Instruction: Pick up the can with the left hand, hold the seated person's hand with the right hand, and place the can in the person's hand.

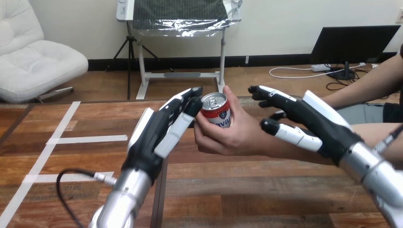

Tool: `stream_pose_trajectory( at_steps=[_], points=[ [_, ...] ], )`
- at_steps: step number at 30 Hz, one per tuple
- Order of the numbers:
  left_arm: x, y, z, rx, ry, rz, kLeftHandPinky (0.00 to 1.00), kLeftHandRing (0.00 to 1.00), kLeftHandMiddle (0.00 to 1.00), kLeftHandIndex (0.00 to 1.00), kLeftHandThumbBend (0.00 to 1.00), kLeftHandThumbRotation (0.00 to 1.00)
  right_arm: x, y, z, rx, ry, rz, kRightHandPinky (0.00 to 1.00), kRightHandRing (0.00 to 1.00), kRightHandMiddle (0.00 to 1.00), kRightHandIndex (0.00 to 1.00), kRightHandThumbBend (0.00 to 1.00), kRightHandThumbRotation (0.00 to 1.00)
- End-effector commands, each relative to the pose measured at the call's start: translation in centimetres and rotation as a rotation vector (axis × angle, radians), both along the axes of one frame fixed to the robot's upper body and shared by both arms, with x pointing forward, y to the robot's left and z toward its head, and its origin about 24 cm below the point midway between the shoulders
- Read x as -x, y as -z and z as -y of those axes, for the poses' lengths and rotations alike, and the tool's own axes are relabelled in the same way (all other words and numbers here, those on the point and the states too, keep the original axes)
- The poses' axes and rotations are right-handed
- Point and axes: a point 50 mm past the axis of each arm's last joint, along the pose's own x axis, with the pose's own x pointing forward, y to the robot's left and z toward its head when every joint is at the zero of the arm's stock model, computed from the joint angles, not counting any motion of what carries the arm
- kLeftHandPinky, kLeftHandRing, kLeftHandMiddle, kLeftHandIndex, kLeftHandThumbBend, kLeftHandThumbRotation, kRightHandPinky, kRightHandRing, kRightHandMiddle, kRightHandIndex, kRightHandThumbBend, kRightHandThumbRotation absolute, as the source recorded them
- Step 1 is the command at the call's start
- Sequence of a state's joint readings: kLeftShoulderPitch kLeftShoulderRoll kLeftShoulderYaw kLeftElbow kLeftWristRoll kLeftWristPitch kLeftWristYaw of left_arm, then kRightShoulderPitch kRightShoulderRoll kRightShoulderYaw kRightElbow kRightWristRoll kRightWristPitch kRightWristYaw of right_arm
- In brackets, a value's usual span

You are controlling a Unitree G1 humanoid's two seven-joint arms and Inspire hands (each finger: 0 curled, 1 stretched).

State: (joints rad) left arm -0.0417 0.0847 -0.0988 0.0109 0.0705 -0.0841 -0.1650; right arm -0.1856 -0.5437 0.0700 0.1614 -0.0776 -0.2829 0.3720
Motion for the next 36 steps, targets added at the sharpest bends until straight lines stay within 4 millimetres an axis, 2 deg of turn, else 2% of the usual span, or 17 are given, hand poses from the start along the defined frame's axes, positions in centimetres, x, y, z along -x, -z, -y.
stream_pose_trajectory(
  at_steps=[1, 8, 16, 23, 26, 36],
  points=[
    [0.9, -2.9, -0.1, 0.051, -0.006, 0.148, 0.78, 0.84, 0.86, 0.84, 0.71, 0.93, 0.7, -1.7, -0.9, -0.153, -0.007, 0.107, 0.83, 0.94, 0.95, 0.95, 0.98, 1.0],
    [2.5, -3.6, -0.5, 0.104, -0.03, 0.198, 0.73, 0.81, 0.84, 0.82, 0.73, 0.91, 2.2, -1.9, -1.4, -0.3, -0.007, 0.166, 0.84, 0.95, 0.96, 0.95, 0.93, 1.0],
    [4.0, -4.0, -1.1, 0.135, -0.039, 0.246, 0.69, 0.79, 0.82, 0.8, 0.72, 0.92, 3.7, -2.2, -2.2, -0.396, -0.002, 0.226, 0.84, 0.94, 0.96, 0.94, 0.93, 1.0],
    [5.4, -4.4, -1.8, 0.174, -0.061, 0.282, 0.7, 0.79, 0.81, 0.79, 0.71, 0.93, 5.4, -2.5, -3.3, -0.505, -0.022, 0.266, 0.86, 0.94, 0.96, 0.94, 0.93, 1.0],
    [6.6, -4.6, -2.4, 0.209, -0.088, 0.314, 0.71, 0.79, 0.8, 0.77, 0.73, 0.9, 6.8, -2.7, -4.2, -0.594, -0.044, 0.278, 0.85, 0.93, 0.95, 0.92, 0.94, 1.0],
    [8.1, -5.1, -3.0, 0.217, -0.129, 0.359, 0.72, 0.8, 0.81, 0.78, 0.73, 0.9, 8.8, -3.1, -5.4, -0.668, -0.059, 0.296, 0.82, 0.92, 0.93, 0.91, 0.97, 1.0]
  ],
)
